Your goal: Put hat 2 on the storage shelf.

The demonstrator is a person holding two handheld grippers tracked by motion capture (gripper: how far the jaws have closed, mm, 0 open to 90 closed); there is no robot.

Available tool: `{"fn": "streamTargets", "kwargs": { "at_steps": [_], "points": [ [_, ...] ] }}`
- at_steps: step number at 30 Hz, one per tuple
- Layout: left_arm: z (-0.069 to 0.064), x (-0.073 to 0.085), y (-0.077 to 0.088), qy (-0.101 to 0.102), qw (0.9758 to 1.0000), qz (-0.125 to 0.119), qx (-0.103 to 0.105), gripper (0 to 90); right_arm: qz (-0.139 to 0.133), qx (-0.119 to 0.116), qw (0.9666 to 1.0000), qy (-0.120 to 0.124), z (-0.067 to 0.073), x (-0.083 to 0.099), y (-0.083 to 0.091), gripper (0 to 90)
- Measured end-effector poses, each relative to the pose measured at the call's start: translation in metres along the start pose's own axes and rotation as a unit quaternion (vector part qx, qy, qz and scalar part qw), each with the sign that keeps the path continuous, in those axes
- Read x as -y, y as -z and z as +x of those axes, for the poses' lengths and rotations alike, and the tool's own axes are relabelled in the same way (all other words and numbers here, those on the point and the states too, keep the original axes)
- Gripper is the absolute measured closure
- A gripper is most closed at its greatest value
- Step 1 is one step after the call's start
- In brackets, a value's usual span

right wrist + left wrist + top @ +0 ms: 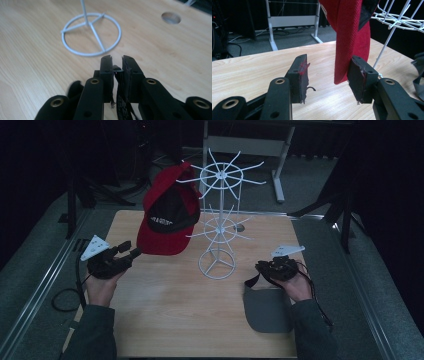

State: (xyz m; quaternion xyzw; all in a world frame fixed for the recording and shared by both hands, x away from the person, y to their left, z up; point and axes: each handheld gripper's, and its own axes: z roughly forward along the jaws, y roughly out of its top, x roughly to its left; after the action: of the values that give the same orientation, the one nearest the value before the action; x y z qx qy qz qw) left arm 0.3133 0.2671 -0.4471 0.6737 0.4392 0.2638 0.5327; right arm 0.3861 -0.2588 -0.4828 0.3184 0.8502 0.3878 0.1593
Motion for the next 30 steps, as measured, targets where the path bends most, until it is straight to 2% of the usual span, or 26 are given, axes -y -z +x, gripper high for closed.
{"fn": "streamTargets", "kwargs": {
  "at_steps": [11,20,30],
  "points": [
    [0.0,-0.001,0.0,-0.001,1.0,0.001,0.0,52.1,-0.047,0.017,0.9987,-0.011,-0.001,-0.013,0.021,79.4],
    [0.0,-0.002,0.0,-0.002,1.0,0.0,-0.001,52.1,-0.095,0.025,0.995,-0.016,0.0,-0.032,0.045,79.4],
    [0.0,-0.002,0.001,-0.001,1.0,-0.001,0.0,52.1,-0.113,0.029,0.9932,-0.003,0.006,-0.049,0.057,79.4]
  ]
}}
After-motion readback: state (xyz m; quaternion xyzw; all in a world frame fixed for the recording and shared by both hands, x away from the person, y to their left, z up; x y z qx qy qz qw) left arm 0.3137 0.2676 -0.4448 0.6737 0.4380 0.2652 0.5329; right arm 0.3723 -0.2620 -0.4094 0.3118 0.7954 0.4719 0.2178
